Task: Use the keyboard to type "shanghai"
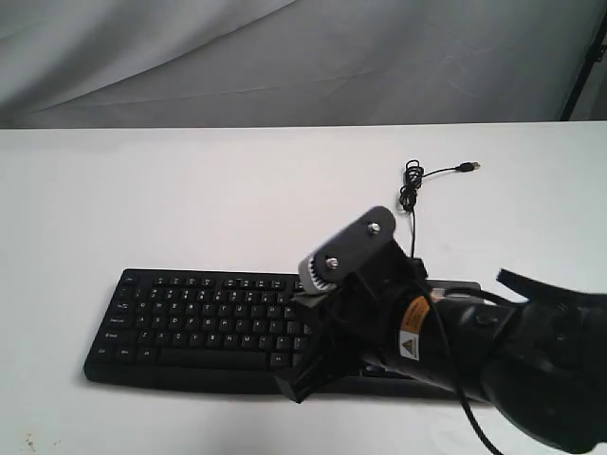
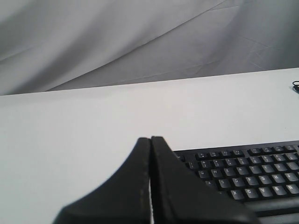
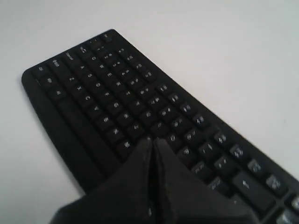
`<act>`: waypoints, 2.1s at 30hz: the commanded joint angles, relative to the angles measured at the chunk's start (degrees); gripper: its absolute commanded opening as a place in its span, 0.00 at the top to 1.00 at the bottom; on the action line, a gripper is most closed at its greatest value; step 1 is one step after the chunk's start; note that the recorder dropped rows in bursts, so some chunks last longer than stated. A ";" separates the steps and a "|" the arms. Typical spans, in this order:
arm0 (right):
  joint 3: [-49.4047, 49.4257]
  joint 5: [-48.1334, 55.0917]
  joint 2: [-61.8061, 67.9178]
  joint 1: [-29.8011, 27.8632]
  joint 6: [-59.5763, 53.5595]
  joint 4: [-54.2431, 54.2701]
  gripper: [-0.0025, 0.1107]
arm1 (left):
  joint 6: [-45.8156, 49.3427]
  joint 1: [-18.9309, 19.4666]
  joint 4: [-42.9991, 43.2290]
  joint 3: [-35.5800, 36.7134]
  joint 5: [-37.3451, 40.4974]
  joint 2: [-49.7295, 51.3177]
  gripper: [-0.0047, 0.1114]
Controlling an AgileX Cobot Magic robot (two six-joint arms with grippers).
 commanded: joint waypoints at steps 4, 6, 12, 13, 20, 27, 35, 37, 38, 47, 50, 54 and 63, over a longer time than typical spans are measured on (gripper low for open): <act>4.20 -3.35 -1.46 0.02 0.23 11.34 0.98 | -0.16 -0.20 0.04 0.25 -0.27 -0.20 0.96; 4.20 -4.01 -1.46 0.02 0.23 11.22 0.98 | -0.16 -0.20 0.04 0.25 -0.27 -0.20 0.96; 4.20 -3.98 -1.46 0.02 0.23 6.09 0.98 | -0.16 -0.20 0.04 0.25 -0.27 -0.20 0.96; 4.20 -3.98 -1.56 0.13 0.23 5.03 0.98 | -0.16 -0.20 0.04 0.25 -0.27 -0.20 0.96; 8.75 9.10 -25.93 1.84 0.47 1.84 0.98 | -0.16 -0.20 0.04 0.25 -0.27 -0.20 0.96; 21.78 9.27 -58.88 -5.57 -0.14 1.84 0.98 | -0.16 -0.20 0.04 0.25 -0.27 -0.20 0.96; 28.94 9.50 -69.03 -8.91 -0.66 1.84 0.98 | -0.16 -0.20 0.04 0.25 -0.27 -0.20 0.96; 30.27 9.49 -70.79 -12.19 -0.70 1.84 0.98 | -0.16 -0.20 0.04 0.25 -0.27 -0.20 0.96; 30.91 9.49 -71.71 -13.86 0.12 2.43 0.98 | -0.16 -0.20 0.04 0.25 -0.27 -0.20 0.96; 33.66 20.28 -87.18 -26.37 1.72 2.31 0.98 | -0.16 -0.20 0.04 0.25 -0.27 -0.20 0.96; 33.66 25.57 -92.38 -26.39 1.33 1.89 0.98 | -0.16 -0.20 0.04 0.25 -0.27 -0.20 0.96; 33.66 27.63 -92.38 -26.77 1.33 -1.65 0.98 | -0.16 -0.20 0.04 0.25 -0.28 -0.20 0.96; 33.66 32.74 -92.38 -26.77 1.33 -6.02 0.98 | -0.16 -0.20 0.04 0.25 -0.28 -0.20 0.96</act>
